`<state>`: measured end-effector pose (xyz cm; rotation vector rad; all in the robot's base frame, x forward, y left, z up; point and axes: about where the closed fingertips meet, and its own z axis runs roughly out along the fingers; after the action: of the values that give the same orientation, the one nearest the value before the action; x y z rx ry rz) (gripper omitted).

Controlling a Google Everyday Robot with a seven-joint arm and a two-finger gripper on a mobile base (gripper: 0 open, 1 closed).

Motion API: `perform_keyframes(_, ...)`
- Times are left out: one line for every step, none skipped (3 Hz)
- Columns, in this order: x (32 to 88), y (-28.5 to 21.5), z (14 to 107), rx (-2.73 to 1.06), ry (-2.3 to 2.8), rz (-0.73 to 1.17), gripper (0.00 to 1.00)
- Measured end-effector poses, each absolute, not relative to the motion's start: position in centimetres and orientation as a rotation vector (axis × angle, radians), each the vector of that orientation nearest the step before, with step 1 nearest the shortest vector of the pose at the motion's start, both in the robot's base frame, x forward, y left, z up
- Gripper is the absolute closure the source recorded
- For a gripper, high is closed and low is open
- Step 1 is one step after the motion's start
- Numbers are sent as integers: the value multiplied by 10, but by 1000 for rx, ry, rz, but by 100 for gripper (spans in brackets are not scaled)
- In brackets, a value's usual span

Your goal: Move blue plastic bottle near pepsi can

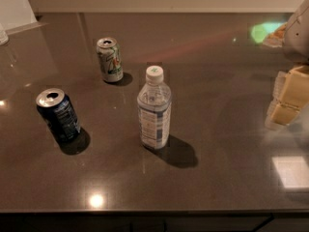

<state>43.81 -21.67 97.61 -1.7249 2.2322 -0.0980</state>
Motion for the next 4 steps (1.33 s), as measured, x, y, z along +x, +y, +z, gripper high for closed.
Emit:
perform_keyframes(438,-217,976,-1725,2232,-98,0)
perform_keyframes(436,-207,974,-1721,2209,-31,0)
perform_keyframes(432,-184,967,-1716,2129,95,0)
perform_keyframes(427,-144,962,-1700,2013,236,0)
